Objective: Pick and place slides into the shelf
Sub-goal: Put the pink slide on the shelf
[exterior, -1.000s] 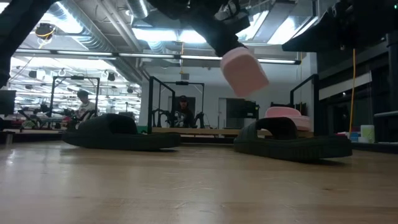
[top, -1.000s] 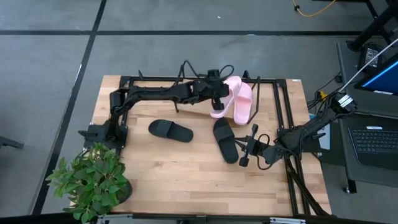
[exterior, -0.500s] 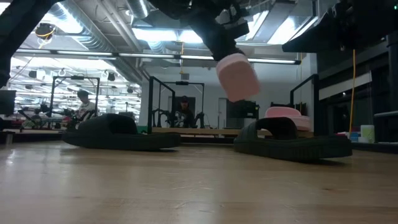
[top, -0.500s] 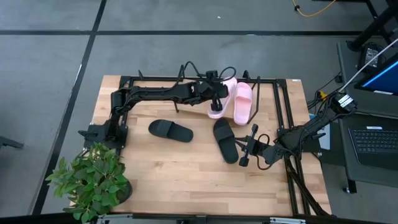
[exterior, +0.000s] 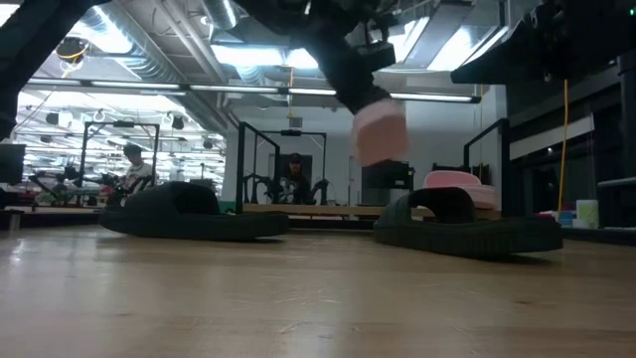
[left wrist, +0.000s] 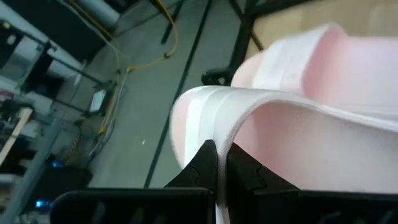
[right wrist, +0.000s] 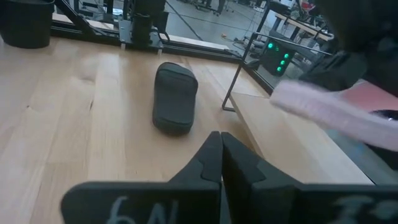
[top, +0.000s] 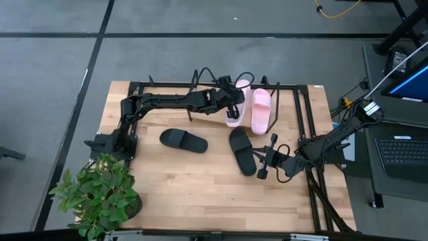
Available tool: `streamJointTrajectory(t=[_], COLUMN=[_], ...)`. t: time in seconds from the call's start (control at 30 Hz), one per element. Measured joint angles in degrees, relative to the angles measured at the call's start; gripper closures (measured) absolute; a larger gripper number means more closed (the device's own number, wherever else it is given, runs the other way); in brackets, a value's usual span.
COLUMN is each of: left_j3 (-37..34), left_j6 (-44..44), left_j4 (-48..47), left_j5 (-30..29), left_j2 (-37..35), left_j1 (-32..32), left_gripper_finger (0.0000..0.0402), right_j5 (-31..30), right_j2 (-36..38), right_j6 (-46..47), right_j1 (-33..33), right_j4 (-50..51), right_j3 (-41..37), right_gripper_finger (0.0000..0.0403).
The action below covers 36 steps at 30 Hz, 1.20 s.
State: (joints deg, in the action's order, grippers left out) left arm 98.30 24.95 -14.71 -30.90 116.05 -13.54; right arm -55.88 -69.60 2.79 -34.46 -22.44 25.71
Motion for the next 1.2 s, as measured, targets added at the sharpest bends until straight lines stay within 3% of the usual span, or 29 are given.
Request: streamJointTrajectory(t=[0.13,0.73,1.2], left_j3=[0.0,0.0,0.0], left_j6=[0.0,-2.1,-2.1], left_j4=[1.7,3.7,5.1], left_j5=[2.4,1.6,1.5], left_j2=[1.1,7.4,7.7], left_j1=[0.0,-1.6,-1.5], left_gripper_finger=[0.0399,0.0399,0.0399], right_j5=[0.0,0.0,0.0], right_j2=[0.0,0.0,0.0], right_j6=[-0.1,1.2,0.5], right_j1=[0.0,0.0,0.0], right_j4=[0.0,0.8,1.2], right_j3=[0.0,0.0,0.0], right_gripper_finger=[0.0397,0.0397,0.0397])
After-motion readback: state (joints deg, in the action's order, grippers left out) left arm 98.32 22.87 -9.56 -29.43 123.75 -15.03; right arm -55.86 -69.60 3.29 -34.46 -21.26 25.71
